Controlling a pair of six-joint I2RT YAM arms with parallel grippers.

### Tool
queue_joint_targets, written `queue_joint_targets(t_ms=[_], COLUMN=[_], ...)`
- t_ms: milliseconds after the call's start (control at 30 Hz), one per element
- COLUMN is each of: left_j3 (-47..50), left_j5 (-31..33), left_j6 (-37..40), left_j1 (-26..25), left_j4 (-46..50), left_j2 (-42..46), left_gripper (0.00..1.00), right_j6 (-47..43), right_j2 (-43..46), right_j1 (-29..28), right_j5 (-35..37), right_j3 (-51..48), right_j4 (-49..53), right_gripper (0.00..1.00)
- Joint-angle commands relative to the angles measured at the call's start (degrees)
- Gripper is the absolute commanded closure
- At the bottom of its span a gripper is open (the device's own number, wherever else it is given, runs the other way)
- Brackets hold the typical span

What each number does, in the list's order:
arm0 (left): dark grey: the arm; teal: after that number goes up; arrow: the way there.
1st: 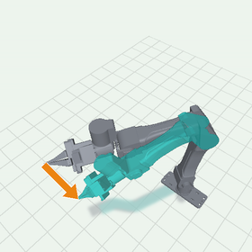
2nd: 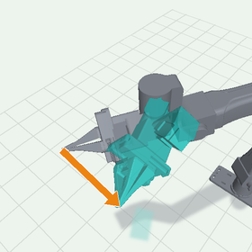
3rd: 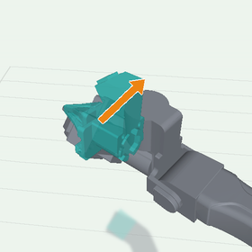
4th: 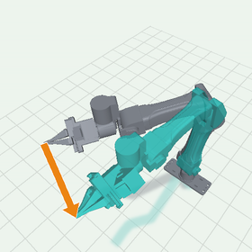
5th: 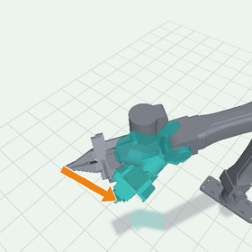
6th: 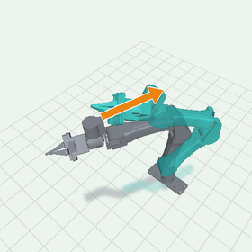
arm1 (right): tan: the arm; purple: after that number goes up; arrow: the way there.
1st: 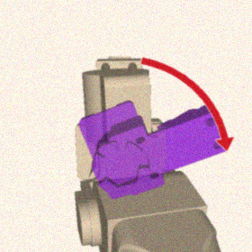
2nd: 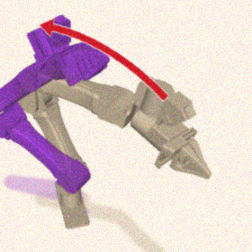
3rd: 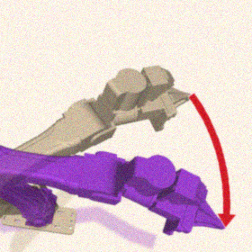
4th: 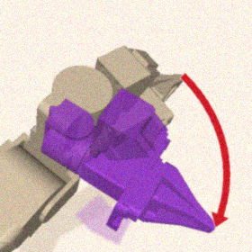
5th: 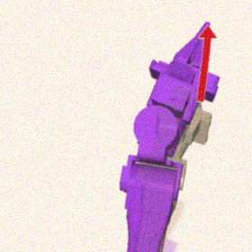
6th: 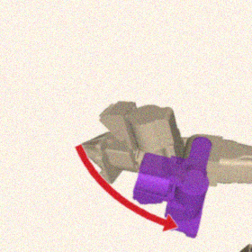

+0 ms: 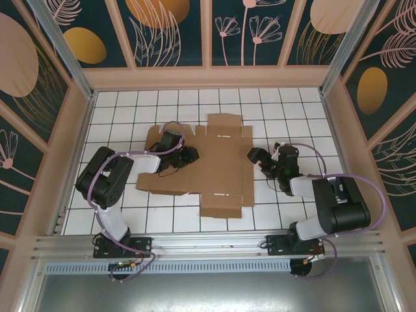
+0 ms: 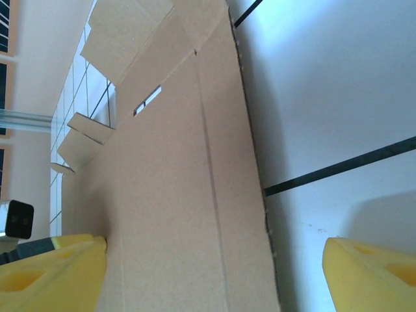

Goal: Fold the paper box

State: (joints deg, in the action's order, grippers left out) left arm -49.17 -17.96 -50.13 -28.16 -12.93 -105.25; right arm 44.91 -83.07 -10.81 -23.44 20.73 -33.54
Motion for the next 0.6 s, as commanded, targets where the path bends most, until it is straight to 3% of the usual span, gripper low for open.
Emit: queue_joint_targets(t_ms=[0,67,300,433,567], left_j3=[3.12,3.79,-0.53,-3.58,-0.49], left_j5=[-1.60,-2.50,-3.81,1.16,3.10], left_j6=[-1.34,-1.59,0.92,4.69,5.63], left_j1=[-0.04,-0.02,-0.05,0.23,2.71], left_j4=[4.36,2.35,3.46,10.19,11.48], left_j2=[-5.11,-4.90,2.95,7.94,8.71], left_gripper=[0.76,0.73,0.48,0.42,0.44], right_j6=[-0.71,-1.02,-1.31,-1.45,-1.14], right_j2=[-0.53,-0.67,-1.40,-1.50,-1.47], right_j1=[-0.44,-1.00,-1.67,-1.63,-1.64], right_j5=[-2.73,-3.62,-3.65,-3.10,-3.15], right_j3=[1.05,1.40,2.37,2.65,2.54], right_j4=[1.39,1.30,0.93,1.43,0.84], right_gripper=[0.13,0.13,0.13,0.13,0.13])
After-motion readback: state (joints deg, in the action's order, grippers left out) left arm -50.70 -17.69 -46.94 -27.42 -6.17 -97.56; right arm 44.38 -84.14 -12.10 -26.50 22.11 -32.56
